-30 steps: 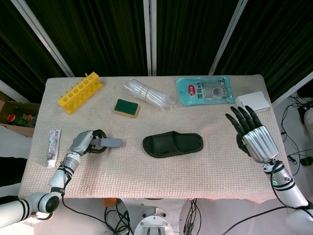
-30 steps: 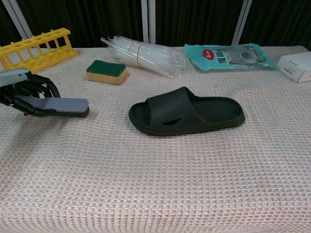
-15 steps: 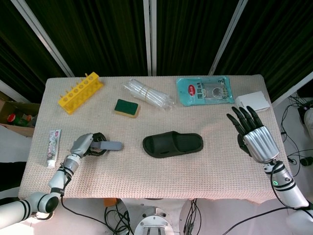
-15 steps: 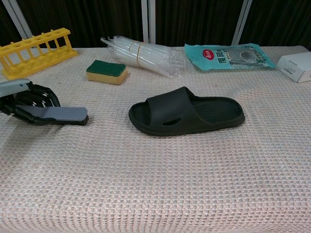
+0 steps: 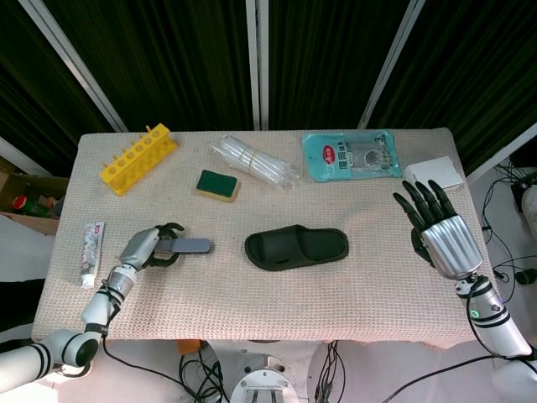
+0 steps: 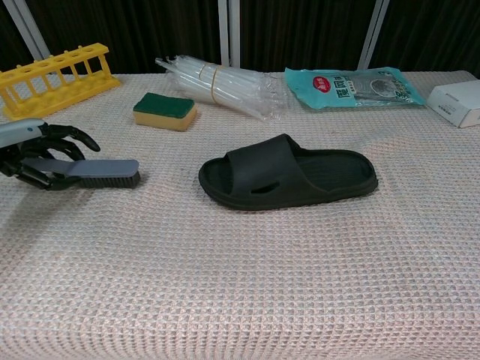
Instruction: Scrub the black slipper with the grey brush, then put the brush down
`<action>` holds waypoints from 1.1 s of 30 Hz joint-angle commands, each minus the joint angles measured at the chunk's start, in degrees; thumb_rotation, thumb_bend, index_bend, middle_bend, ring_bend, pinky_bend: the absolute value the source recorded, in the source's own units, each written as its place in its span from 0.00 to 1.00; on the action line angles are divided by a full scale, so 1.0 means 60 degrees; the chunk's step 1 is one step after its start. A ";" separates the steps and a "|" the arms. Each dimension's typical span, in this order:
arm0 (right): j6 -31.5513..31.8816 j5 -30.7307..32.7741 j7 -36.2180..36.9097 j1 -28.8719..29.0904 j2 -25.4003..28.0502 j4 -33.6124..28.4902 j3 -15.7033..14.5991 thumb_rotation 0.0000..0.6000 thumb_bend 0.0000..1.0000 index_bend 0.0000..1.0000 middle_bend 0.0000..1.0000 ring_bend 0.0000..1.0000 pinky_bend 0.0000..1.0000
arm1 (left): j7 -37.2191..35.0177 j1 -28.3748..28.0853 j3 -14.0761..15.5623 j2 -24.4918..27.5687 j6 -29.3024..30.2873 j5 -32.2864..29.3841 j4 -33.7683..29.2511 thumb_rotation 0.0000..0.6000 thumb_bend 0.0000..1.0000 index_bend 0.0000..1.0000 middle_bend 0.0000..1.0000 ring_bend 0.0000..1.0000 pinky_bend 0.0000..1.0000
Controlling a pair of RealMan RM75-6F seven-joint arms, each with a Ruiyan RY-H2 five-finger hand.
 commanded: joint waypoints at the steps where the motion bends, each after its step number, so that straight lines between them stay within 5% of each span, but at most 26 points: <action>1: -0.0010 -0.0003 -0.0022 -0.0007 -0.0006 0.0005 0.0012 1.00 0.78 0.00 0.00 0.00 0.00 | -0.0025 0.0025 0.0025 0.0001 0.0026 0.0053 0.0012 1.00 0.35 0.25 0.29 0.18 0.32; 17: 0.0006 -0.0045 -0.0206 -0.0062 -0.0029 -0.0076 0.0141 1.00 0.78 0.00 0.00 0.00 0.00 | -0.0222 0.0213 -0.0023 0.0147 0.0756 0.0542 -0.0138 1.00 0.31 0.23 0.26 0.17 0.30; 23: 0.0216 -0.0007 -0.0132 -0.0298 0.0020 0.0016 0.0084 1.00 0.77 0.00 0.00 0.00 0.00 | 0.0616 0.0906 -0.0345 0.0777 0.3495 0.1610 -0.1054 1.00 0.16 0.13 0.16 0.14 0.28; 27: 0.0366 0.0294 0.0122 -0.0743 -0.0001 0.0341 -0.0111 1.00 0.74 0.00 0.00 0.00 0.00 | 0.3333 0.1941 -0.0182 0.1373 0.6011 0.2552 -0.1309 0.75 0.07 0.13 0.16 0.13 0.28; 30: 0.0263 0.0658 0.0332 -0.1138 -0.0059 0.0676 -0.0353 1.00 0.69 0.00 0.00 0.00 0.00 | 0.5309 0.2777 0.0252 0.1978 0.6705 0.2485 -0.1593 0.53 0.06 0.13 0.16 0.11 0.28; 33: 0.0169 0.0946 0.0420 -0.1554 -0.0233 0.1124 -0.0625 1.00 0.66 0.00 0.00 0.00 0.00 | 0.6076 0.3488 0.0866 0.2499 0.6821 0.2289 -0.2023 0.32 0.05 0.13 0.15 0.10 0.26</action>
